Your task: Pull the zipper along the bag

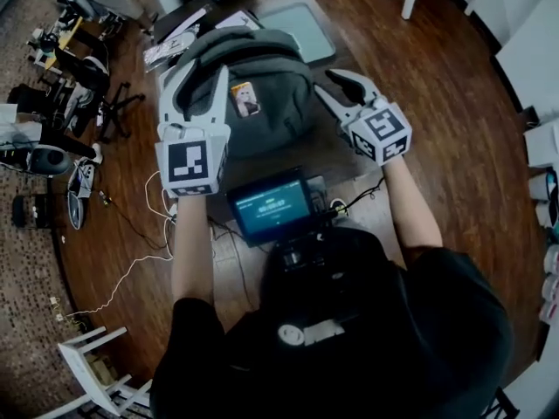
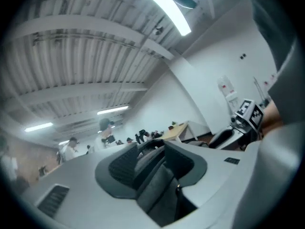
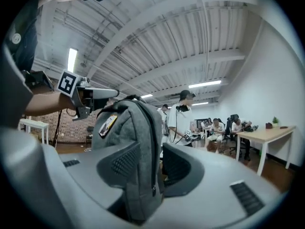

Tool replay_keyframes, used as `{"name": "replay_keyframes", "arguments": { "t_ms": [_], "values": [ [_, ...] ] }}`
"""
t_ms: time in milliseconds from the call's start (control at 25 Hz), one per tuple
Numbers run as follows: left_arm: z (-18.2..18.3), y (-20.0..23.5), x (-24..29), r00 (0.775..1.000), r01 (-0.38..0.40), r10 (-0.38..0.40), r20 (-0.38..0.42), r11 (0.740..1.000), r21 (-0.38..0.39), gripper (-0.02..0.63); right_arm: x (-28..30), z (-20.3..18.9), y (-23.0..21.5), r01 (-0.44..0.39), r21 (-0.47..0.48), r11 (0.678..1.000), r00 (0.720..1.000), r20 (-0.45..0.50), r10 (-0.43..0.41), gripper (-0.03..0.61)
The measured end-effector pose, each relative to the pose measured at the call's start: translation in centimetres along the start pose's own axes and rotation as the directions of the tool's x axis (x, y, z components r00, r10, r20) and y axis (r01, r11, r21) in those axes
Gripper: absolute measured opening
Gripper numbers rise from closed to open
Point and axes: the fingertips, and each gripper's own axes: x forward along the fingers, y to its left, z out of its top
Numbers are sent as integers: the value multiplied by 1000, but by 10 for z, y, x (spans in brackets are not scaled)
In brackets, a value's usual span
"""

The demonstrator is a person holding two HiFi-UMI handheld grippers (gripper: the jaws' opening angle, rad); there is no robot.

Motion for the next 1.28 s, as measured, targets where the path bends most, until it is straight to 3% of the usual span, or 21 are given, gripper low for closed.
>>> {"name": "replay_keyframes", "arguments": {
  "t_ms": [80, 200, 280, 400, 440, 480, 600, 640, 800, 960, 1120, 1160, 1200, 1280],
  "values": [
    [4, -10, 5, 992, 120, -113, -51, 980, 161, 314, 1, -2, 4, -12, 4, 1000, 1000, 4, 12, 178],
    [9, -15, 7, 948, 303, -254, -190, 905, 299, 375, 1, 2, 12, -29, 14, 999, 1000, -2, 29, 178],
    [4, -16, 1, 883, 440, -339, -323, 837, 325, 407, 1, 5, 17, -41, 9, 999, 999, -2, 41, 176],
    [-23, -24, -6, 736, 638, -434, -519, 701, 318, 441, 2, 5, 21, -61, 9, 998, 998, 8, 61, 176],
    [-27, -24, -4, 710, 665, -439, -550, 675, 319, 445, 3, 5, 22, -68, 10, 998, 998, 11, 68, 176],
    [-28, -22, -2, 698, 676, -439, -566, 664, 320, 446, 3, 5, 23, -74, 12, 997, 997, 13, 74, 178],
    [-21, -15, 6, 672, 696, -459, -582, 661, 282, 446, 2, 10, 27, -95, 18, 995, 995, 16, 94, 179],
    [-21, -14, 7, 653, 710, -473, -592, 654, 261, 446, 1, 13, 28, -101, 16, 995, 995, 15, 101, 181],
    [-23, -21, -1, 519, 791, -559, -647, 602, 114, 446, -5, 26, 35, -128, -4, 992, 992, 16, 129, 187],
    [-10, -25, -4, 415, 826, -614, -672, 564, -6, 446, -23, 41, 36, -141, 6, 990, 990, 14, 141, 192],
    [-13, -34, -22, 271, 866, -715, -644, 473, -161, 446, -30, 47, 48, -162, 7, 987, 987, 19, 162, 193],
    [-16, -38, -25, 262, 874, -711, -652, 462, -153, 446, -30, 47, 51, -164, 4, 987, 986, 23, 163, 195],
    [-20, -42, -26, 276, 878, -694, -665, 464, -119, 446, -30, 47, 52, -162, -1, 987, 986, 30, 162, 195],
    [-26, -46, -21, 356, 867, -635, -685, 498, -11, 408, -32, 44, 52, -148, -16, 989, 988, 39, 149, 199]
  ]
}}
